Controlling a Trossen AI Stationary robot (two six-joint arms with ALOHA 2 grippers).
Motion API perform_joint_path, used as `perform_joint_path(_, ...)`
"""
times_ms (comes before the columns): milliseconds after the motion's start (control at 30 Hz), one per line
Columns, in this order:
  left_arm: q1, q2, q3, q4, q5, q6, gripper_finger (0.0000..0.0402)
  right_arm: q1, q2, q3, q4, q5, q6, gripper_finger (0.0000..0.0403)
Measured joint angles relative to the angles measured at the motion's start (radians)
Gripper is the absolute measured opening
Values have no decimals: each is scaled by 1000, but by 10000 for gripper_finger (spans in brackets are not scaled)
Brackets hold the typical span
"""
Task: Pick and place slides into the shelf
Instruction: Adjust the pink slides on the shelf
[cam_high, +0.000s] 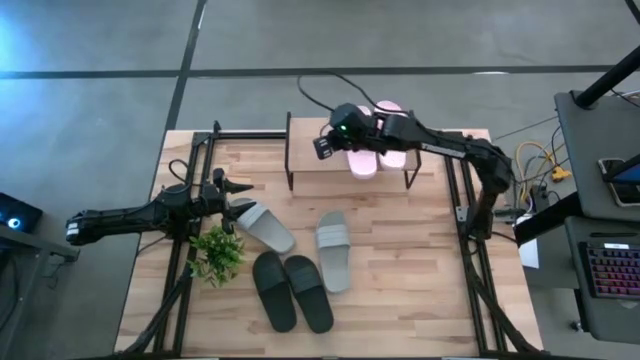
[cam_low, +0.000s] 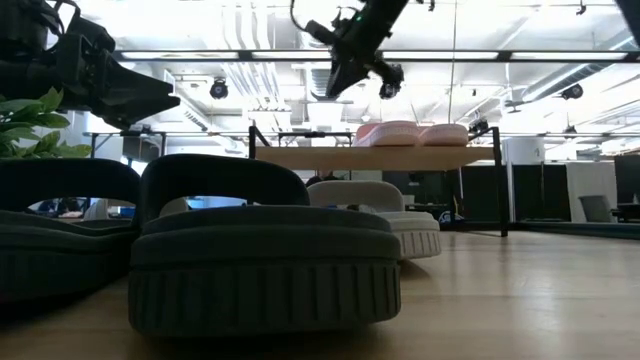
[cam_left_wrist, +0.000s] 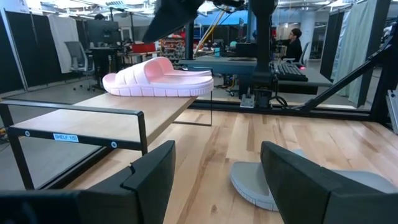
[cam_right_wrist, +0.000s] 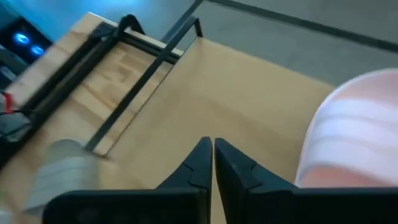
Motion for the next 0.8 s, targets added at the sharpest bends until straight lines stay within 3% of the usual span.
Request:
perform_joint_path(133,0,0,0,0,0,0,223,-24,115,132,-73,13,-132,9)
perform_joint_path(300,0,0,0,0,0,0,223,-23,296,340,-300,129,-341,9)
perform_joint_path(500,0,0,0,0,0,0,223,-41,435,529,-450,137,-465,9)
perform_joint_path(800,0,0,0,0,0,0,223,-96,452,543,-497,134,-594,8)
